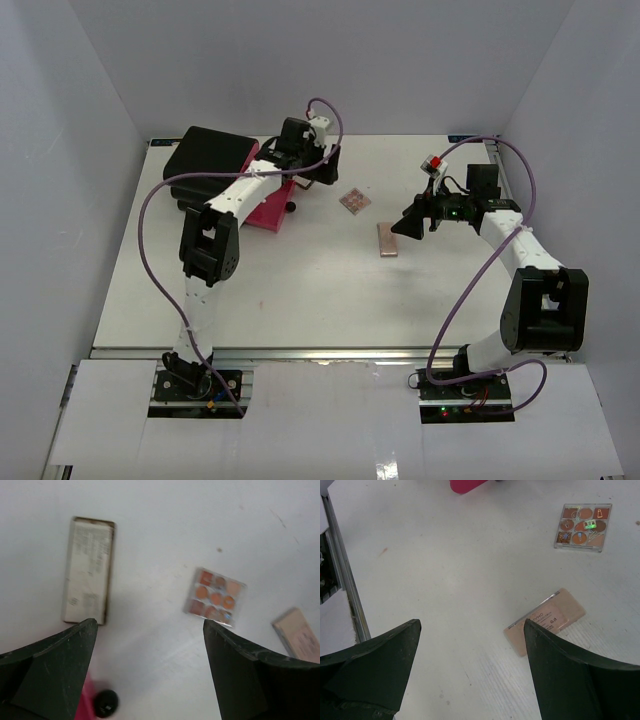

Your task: Organize the makeup

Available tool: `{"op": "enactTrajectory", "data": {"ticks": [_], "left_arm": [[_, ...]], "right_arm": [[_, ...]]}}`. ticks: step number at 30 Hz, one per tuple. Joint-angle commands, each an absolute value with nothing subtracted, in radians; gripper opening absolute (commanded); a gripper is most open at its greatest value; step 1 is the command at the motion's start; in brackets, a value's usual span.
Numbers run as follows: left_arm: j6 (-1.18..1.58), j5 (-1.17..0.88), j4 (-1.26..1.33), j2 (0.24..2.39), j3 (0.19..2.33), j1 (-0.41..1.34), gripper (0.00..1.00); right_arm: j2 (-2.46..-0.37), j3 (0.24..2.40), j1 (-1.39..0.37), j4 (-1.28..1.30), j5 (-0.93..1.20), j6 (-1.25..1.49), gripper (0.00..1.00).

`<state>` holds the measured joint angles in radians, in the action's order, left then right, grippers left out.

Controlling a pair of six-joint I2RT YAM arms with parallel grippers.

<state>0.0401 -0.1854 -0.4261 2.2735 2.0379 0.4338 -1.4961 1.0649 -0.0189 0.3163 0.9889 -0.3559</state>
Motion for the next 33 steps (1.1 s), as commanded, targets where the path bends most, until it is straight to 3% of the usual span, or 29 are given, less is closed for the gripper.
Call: {"op": "enactTrajectory", "data": {"ticks": [1, 18, 33], "left_arm": [[-0.019, -0.23, -0.444, 2.371, 2.203, 0.385, 0.98], [-0.023, -0.254, -0.353, 2.579, 2.318, 0.342, 0.98], [-0.071, -0.074, -0.321, 2.637, 2.305, 0.408, 0.79]], "right_arm": [[-1.512, 1.106, -0.012, 0.327, 0.995, -0.374, 0.9], [-1.546, 1.118, 0.017, 0.346, 1.009, -0.388, 0.9], [-1.555, 1.124, 0.032, 0.355, 1.037, -0.388, 0.9]]}}
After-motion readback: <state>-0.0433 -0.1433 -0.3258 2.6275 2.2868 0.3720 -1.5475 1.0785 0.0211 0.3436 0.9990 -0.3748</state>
